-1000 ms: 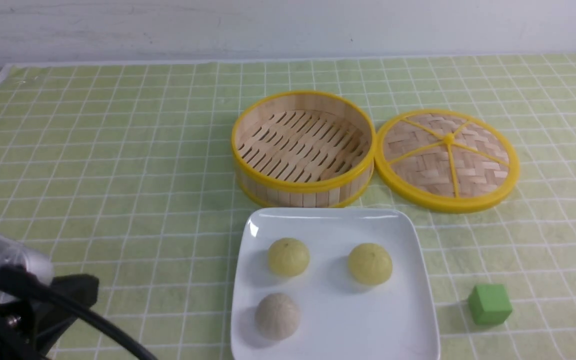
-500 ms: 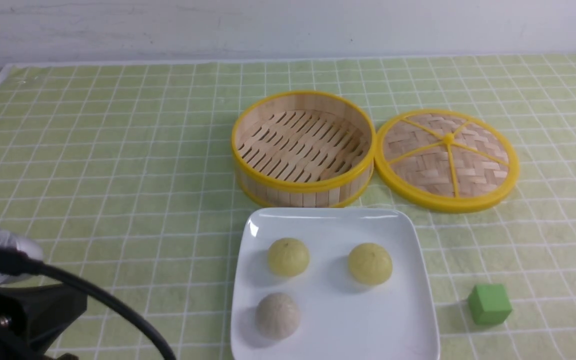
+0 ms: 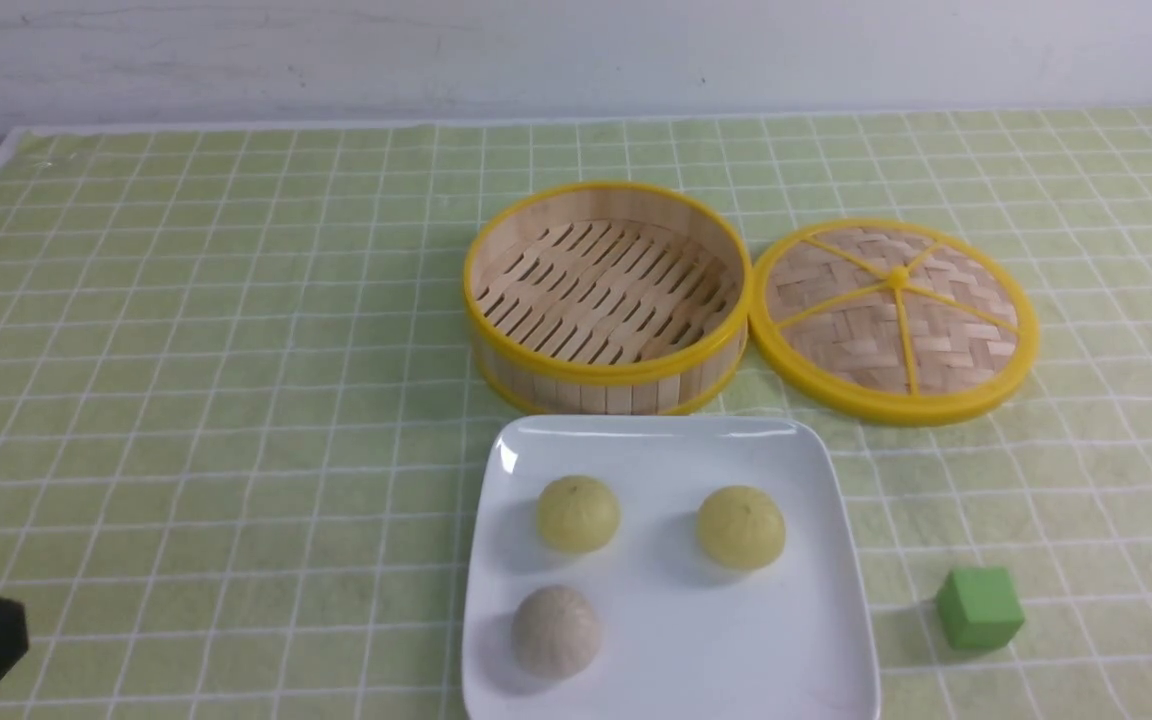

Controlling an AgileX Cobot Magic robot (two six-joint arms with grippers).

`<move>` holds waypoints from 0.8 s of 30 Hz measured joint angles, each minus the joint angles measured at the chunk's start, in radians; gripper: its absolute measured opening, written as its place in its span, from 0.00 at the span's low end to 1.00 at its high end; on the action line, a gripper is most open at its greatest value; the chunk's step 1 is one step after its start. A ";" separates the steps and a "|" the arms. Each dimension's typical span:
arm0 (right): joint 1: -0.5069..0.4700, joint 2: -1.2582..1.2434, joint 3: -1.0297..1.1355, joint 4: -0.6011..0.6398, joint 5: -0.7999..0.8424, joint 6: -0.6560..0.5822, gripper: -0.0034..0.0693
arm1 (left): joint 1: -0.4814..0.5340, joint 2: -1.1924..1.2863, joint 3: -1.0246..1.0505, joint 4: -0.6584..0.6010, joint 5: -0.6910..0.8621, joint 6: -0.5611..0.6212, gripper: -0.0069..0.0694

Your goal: Put the steamed buns into the plate on the green tablecloth.

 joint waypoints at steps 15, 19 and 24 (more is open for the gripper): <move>0.000 0.000 0.000 0.000 0.000 0.000 0.20 | 0.390 -0.189 0.311 -0.100 -0.163 0.099 0.16; 0.000 0.000 0.000 0.000 0.000 0.000 0.21 | 0.404 -0.189 0.372 -0.103 -0.276 0.177 0.17; 0.000 0.000 0.000 0.000 0.000 0.000 0.21 | 0.413 -0.189 0.454 -0.153 -0.346 0.207 0.18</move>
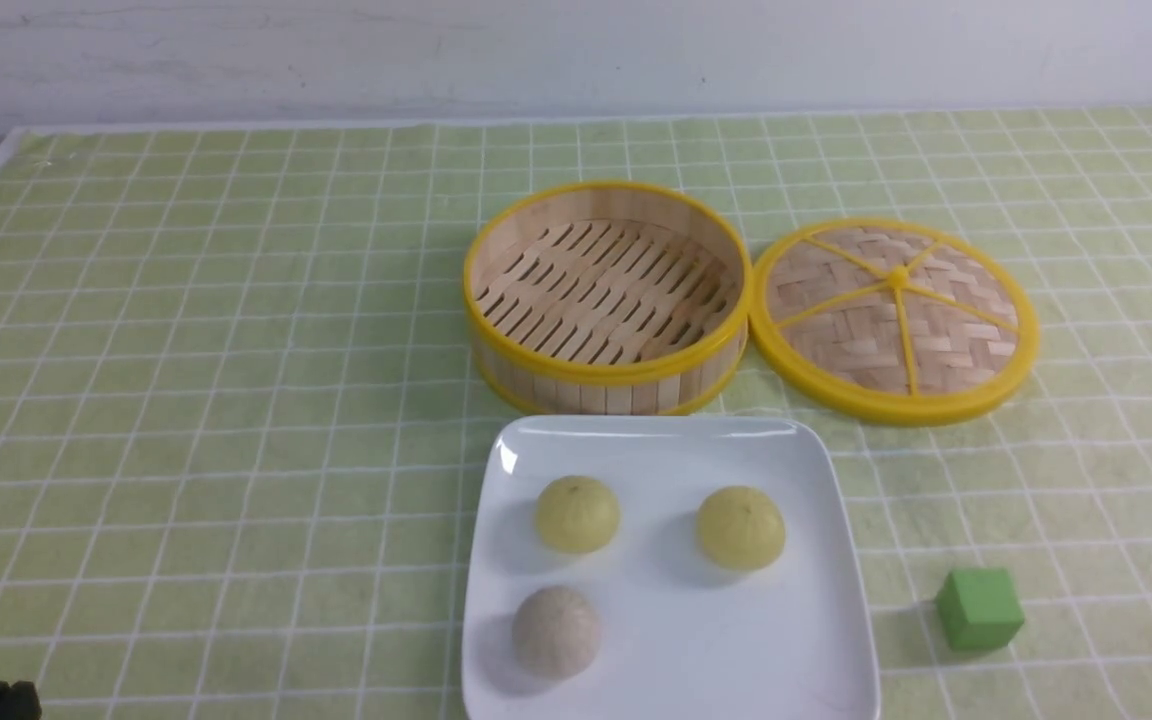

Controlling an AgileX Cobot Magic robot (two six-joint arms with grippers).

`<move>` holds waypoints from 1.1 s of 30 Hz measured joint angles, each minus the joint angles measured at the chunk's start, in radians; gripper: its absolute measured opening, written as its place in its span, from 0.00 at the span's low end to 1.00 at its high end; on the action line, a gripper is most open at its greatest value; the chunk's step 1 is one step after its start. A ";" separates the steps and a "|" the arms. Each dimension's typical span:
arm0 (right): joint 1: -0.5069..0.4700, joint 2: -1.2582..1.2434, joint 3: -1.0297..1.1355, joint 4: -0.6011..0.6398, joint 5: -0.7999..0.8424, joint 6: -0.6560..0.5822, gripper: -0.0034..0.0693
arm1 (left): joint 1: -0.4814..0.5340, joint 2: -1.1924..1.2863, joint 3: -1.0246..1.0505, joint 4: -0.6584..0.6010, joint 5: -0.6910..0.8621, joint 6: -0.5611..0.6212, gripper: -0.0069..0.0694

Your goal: Put the steamed buns into the plate on the green tablecloth.

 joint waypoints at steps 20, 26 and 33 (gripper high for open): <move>0.000 0.000 0.000 0.000 0.000 0.000 0.25 | 0.028 0.000 0.005 0.018 0.040 -0.065 0.20; 0.000 0.000 0.000 0.000 0.000 0.000 0.26 | 0.016 0.000 0.004 0.048 0.044 -0.120 0.21; 0.000 0.000 0.000 0.000 0.000 0.000 0.27 | 0.016 0.000 0.004 0.053 0.045 -0.122 0.21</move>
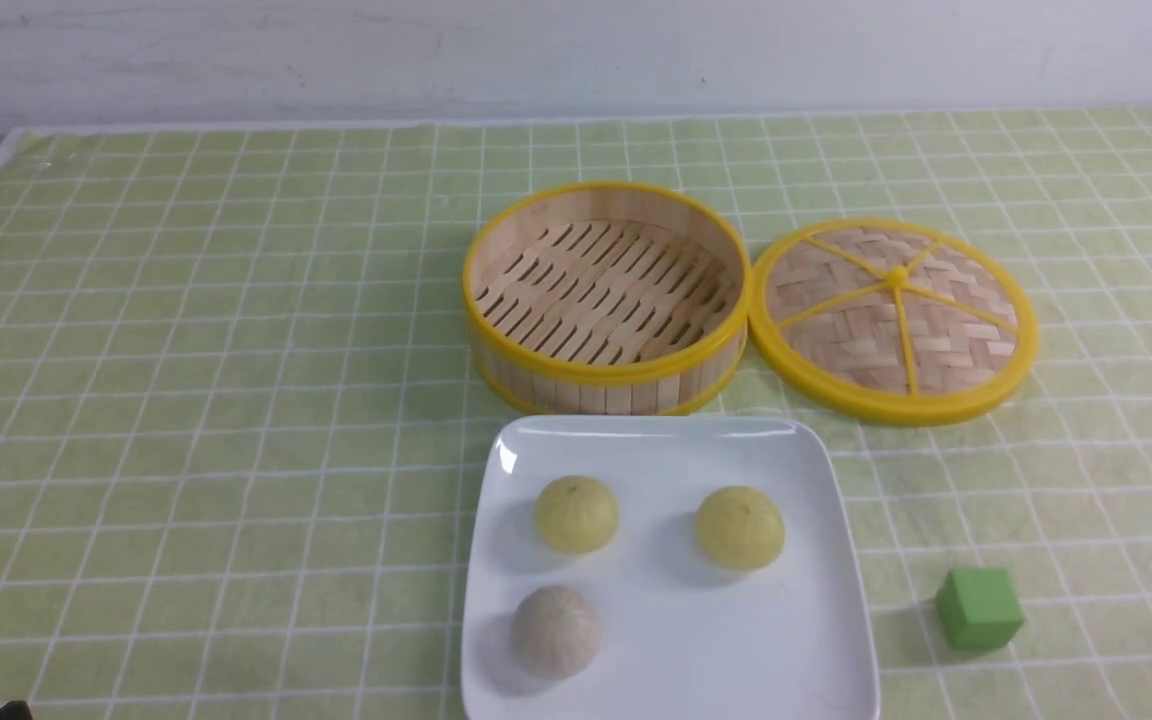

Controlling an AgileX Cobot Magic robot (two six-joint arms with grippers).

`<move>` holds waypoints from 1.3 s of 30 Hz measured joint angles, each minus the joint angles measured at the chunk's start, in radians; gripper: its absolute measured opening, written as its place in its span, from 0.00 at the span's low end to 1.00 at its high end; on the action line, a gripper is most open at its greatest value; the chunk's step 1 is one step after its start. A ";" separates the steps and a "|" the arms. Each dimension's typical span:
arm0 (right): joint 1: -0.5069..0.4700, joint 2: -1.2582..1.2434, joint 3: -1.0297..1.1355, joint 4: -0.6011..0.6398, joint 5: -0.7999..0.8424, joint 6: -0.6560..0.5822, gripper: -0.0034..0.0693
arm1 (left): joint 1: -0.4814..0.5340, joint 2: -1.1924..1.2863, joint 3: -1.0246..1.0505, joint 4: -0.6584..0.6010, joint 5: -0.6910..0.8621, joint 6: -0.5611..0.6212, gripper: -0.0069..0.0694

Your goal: Put the steamed buns into the plate on the green tablecloth.

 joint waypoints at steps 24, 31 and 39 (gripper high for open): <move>0.000 0.000 0.000 0.000 0.000 0.000 0.29 | 0.000 0.000 0.000 0.014 0.001 -0.001 0.23; 0.000 0.000 0.000 0.000 0.000 0.000 0.30 | 0.000 0.000 0.000 0.014 0.001 -0.001 0.24; 0.000 0.000 0.000 0.000 0.000 0.000 0.32 | 0.000 0.000 0.000 0.014 0.002 -0.001 0.26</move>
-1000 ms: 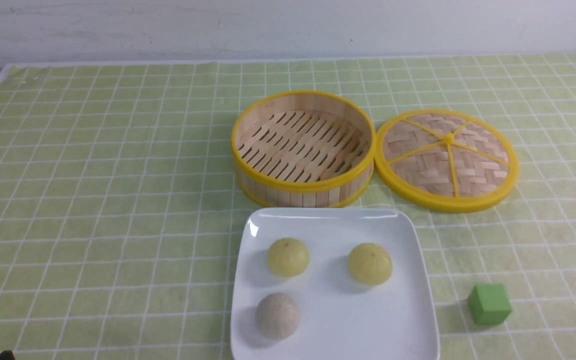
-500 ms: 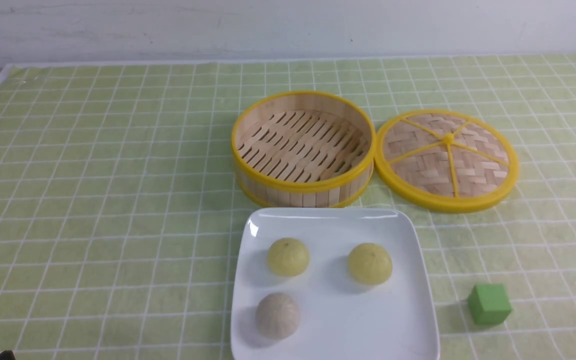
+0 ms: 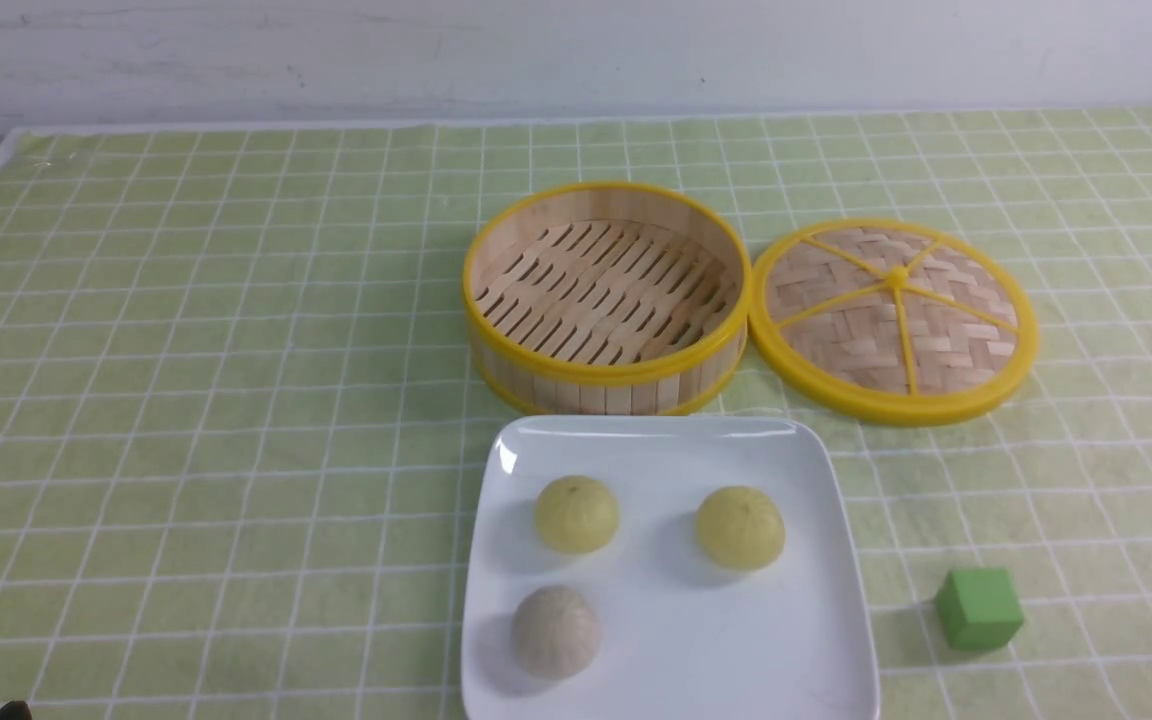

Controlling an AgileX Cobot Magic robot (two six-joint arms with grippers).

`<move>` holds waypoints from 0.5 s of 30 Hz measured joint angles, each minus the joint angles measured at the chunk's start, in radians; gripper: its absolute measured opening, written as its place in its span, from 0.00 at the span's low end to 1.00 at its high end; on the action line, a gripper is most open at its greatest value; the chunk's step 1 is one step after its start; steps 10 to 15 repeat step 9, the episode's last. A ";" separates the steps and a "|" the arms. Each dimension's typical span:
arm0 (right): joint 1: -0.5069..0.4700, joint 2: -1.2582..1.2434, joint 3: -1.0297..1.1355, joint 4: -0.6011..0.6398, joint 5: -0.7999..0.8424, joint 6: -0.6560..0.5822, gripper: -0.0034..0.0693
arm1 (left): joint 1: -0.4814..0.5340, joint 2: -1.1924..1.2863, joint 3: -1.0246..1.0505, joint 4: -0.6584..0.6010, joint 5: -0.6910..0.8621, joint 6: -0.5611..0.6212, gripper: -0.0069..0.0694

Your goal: Put the steamed buns into the plate on the green tablecloth.

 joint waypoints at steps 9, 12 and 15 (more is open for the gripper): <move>0.000 0.000 0.000 0.000 0.000 0.000 0.33 | 0.000 0.000 0.000 0.003 0.000 0.000 0.26; 0.000 0.000 0.000 0.000 0.000 0.000 0.33 | 0.000 0.000 0.000 0.003 0.000 0.000 0.26; 0.000 0.000 0.000 0.000 0.000 0.000 0.33 | 0.000 0.000 0.000 0.003 0.000 0.000 0.26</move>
